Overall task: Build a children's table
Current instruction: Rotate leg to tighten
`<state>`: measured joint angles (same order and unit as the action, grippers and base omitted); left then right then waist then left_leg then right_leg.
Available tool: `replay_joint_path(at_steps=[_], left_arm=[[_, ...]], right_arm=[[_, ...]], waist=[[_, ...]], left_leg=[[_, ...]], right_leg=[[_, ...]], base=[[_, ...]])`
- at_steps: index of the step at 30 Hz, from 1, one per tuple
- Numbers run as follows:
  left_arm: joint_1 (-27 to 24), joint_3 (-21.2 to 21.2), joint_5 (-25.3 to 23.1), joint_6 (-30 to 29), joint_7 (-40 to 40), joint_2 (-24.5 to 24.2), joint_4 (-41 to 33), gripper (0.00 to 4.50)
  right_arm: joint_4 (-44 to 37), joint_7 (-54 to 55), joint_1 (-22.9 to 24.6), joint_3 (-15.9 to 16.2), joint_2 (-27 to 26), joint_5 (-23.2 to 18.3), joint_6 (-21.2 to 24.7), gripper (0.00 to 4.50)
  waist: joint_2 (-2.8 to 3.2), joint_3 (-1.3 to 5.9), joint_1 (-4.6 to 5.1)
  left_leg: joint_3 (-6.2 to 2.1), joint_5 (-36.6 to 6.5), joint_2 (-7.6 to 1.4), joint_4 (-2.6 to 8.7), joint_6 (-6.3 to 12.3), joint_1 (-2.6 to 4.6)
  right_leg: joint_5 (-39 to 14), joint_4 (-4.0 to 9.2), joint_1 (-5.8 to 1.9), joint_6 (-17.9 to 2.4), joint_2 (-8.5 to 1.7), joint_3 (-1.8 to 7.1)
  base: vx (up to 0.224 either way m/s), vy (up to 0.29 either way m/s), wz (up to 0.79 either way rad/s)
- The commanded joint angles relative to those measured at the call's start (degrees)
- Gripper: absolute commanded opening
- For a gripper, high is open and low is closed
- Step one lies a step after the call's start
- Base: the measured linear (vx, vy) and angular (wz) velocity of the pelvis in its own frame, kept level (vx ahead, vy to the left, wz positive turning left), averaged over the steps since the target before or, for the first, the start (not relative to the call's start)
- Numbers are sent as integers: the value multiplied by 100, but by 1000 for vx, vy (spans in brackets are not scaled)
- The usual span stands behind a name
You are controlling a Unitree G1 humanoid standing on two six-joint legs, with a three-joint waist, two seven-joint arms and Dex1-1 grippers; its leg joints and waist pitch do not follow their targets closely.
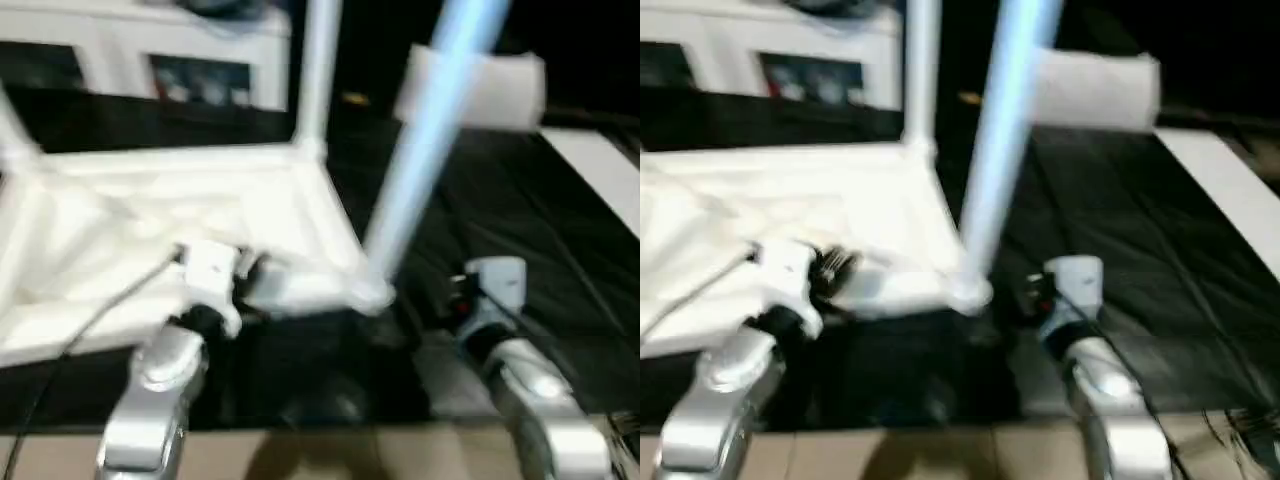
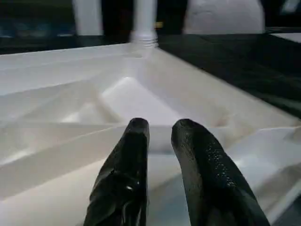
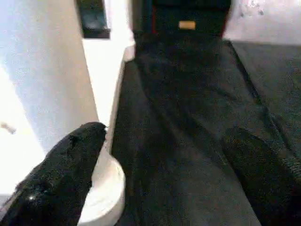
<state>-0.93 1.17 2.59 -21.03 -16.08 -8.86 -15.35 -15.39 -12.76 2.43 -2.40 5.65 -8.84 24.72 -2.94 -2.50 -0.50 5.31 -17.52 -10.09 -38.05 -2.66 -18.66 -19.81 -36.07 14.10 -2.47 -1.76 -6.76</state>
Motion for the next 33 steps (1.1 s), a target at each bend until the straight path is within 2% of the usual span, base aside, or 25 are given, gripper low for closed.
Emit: replay_joint_path(at_steps=[1, 2, 3, 4, 5, 6, 7, 8, 9, 10, 11, 12, 13, 14, 15, 16, 17, 18, 19, 20, 21, 25, 27, 30, 33], left_arm=[[36, 72, 12, 28, -50, 66, -85, 111], [18, 74, 18, 29, -48, 59, -94, 111], [-17, 76, 29, 29, -48, 48, -114, 111], [-26, 80, 28, 5, -52, 41, -122, 111], [-30, 83, 28, -9, -53, 37, -126, 111], [-45, 81, 107, 1, -103, 35, -134, 111], [-42, 106, 133, -18, -157, -1, -132, 111], [-40, 124, 148, -34, -194, -28, -130, 111], [-19, 147, 228, -20, -316, -77, -105, 111], [-1, 159, 281, -9, -396, -110, -84, 140], [27, 164, 431, 31, -633, -179, -78, 140], [46, 167, 534, 57, -797, -226, -77, 146], [90, 193, 608, -8, -951, -293, -79, 146], [181, 250, 633, -78, -1114, -394, -64, 166], [301, 346, 634, -187, -1307, -533, -32, 179], [301, 346, 634, -187, -1307, -533, -32, 186], [346, 404, 675, -300, -1431, -604, -38, 186], [403, 502, 801, -491, -1679, -729, -67, 194], [438, 558, 951, -653, -1871, -814, -106, 194], [487, 638, 1013, -760, -2045, -917, -123, 194], [581, 814, 1075, -924, -2394, -1149, -139, 194], [833, 1006, 987, -1114, -2653, -1406, 125, 194], [979, 1076, 943, -1182, -2812, -1520, 302, 194], [1300, 1136, 985, -1415, -3028, -1741, 608, 194], [1469, 1309, 723, -1400, -3119, -2029, 870, 194]], right_arm=[[-144, -53, 5, -27, 110, -30, -22, 450], [-151, -59, 16, -21, 132, -28, -27, 450], [-167, -62, 35, -14, 147, -37, -22, 450], [-172, -59, 39, -15, 149, -43, -16, 450], [-175, -57, 40, -15, 150, -46, -13, 450], [-174, -49, 44, -18, 156, -50, -11, 450], [-167, -40, 46, -21, 160, -47, -14, 450], [-162, -33, 47, -24, 162, -44, -16, 450], [-147, -31, 60, -32, 164, -22, -35, 450], [-135, -30, 66, -36, 165, -5, -49, 450], [-131, -27, 83, -46, 173, -6, -68, 450], [-130, -24, 95, -52, 179, -9, -80, 450], [-133, -31, 109, -64, 191, -27, -87, 450], [-145, -56, 135, -95, 207, -61, -96, 450], [-145, -100, 170, -138, 230, -129, -111, 450], [-145, -100, 170, -138, 230, -129, -111, 450], [-134, -145, 184, -162, 252, -179, -153, 450], [-112, -234, 199, -156, 324, -186, -247, 450], [-91, -276, 191, -186, 336, -231, -228, 450], [-72, -326, 174, -177, 400, -202, -247, 450], [-24, -405, 149, -139, 557, -89, -280, 450], [54, -637, 116, -119, 748, -113, -299, 450], [77, -807, 122, -61, 906, -111, -302, 450], [56, -1318, 180, -12, 1326, -269, -226, 450], [47, -1899, 266, 163, 1802, -311, -230, 450]], waist=[[158, 309, 309], [170, 290, 278], [106, 298, 375], [39, 228, 380], [-46, 272, 439], [-274, 223, 401], [-522, 332, 188], [-443, 254, 79], [-464, 312, 20], [-419, 306, 1], [-406, 278, 28], [-225, 262, 65], [-100, 298, 99], [-110, 310, 97], [-96, 315, 122], [-94, 259, 100], [-105, 245, 108], [-63, 208, 90], [-50, 170, 114], [-70, 155, 121], [-54, 140, 126], [-66, 131, 158], [-91, 139, 159], [-88, 164, 138], [-67, 178, 127]], left_leg=[[-871, 329, -940, 860, 1987, 918], [-777, 306, -885, 766, 2131, 930], [-630, 564, -783, 795, 2337, 813], [-340, 585, -647, 914, 2435, 670], [-238, 584, -591, 909, 2452, 691], [125, -85, -274, 896, 2040, 406], [349, -547, 297, 329, 1502, 154], [259, -540, 417, -23, 1237, 83], [-52, 391, 219, -185, 654, -243], [-98, 1335, 186, 25, 189, -278], [-76, 1762, 152, 269, 104, -249], [5, 2464, 105, 589, 48, -190], [-31, 2344, -27, 557, 85, -156], [-35, 2107, -112, 557, 117, -63], [-72, 1714, -168, 624, 127, -114], [-49, 1061, -205, 679, 109, -109], [-53, 720, -222, 706, 83, -125], [-35, 30, -233, 735, 14, -99], [-26, -428, -230, 756, -40, -106], [-14, -626, -224, 760, -54, -98], [-13, -874, -208, 767, -87, -94], [44, -977, -170, 730, -31, -103], [59, -841, -184, 731, -28, -128], [87, -633, -185, 713, 46, -121], [86, -429, -209, 717, 128, -147]], right_leg=[[-672, -594, 769, -74, -191, 110], [-488, -638, 915, 84, -227, 167], [-51, -793, 1089, 355, -259, 175], [364, -767, 1168, 414, -257, 167], [673, -602, 1177, 308, -294, 226], [945, 41, 861, -35, -464, 463], [-135, 559, 376, -277, -750, 1059], [-943, 828, 256, -625, -1131, 1441], [-679, 652, -40, -1023, -1304, 1406], [1093, 409, 64, -1010, -1042, 1185], [1910, 328, 191, -930, -842, 999], [2754, 264, 361, -661, -468, 690], [2771, 184, 375, -582, -412, 723], [2592, 218, 437, -670, -440, 738], [2213, 224, 362, -849, -480, 734], [1636, 312, 392, -920, -507, 740], [1287, 329, 369, -945, -528, 738], [524, 387, 410, -940, -544, 748], [-122, 448, 439, -899, -552, 765], [-443, 485, 457, -861, -558, 779], [-976, 525, 489, -743, -564, 795], [-1710, 625, 565, -493, -554, 813], [-1774, 635, 561, -438, -550, 800], [-1551, 607, 559, -419, -527, 794], [-1063, 565, 528, -600, -523, 783]], base=[[218, 30, -1], [130, 17, 2], [130, 17, 2], [107, 3, 1], [83, -52, -5], [83, -52, -5], [84, -99, -3], [108, -94, -9], [108, -94, -9], [92, -73, -18], [63, -48, -15], [63, -48, -15], [0, 0, 0], [0, 0, 0], [0, 0, 0], [0, 0, 0], [0, 0, 0], [0, 0, 0], [-56, 22, -5], [-55, 10, -4], [-55, 10, -4], [0, 0, 0], [0, 0, 0], [0, 0, 0], [0, 0, 0]])
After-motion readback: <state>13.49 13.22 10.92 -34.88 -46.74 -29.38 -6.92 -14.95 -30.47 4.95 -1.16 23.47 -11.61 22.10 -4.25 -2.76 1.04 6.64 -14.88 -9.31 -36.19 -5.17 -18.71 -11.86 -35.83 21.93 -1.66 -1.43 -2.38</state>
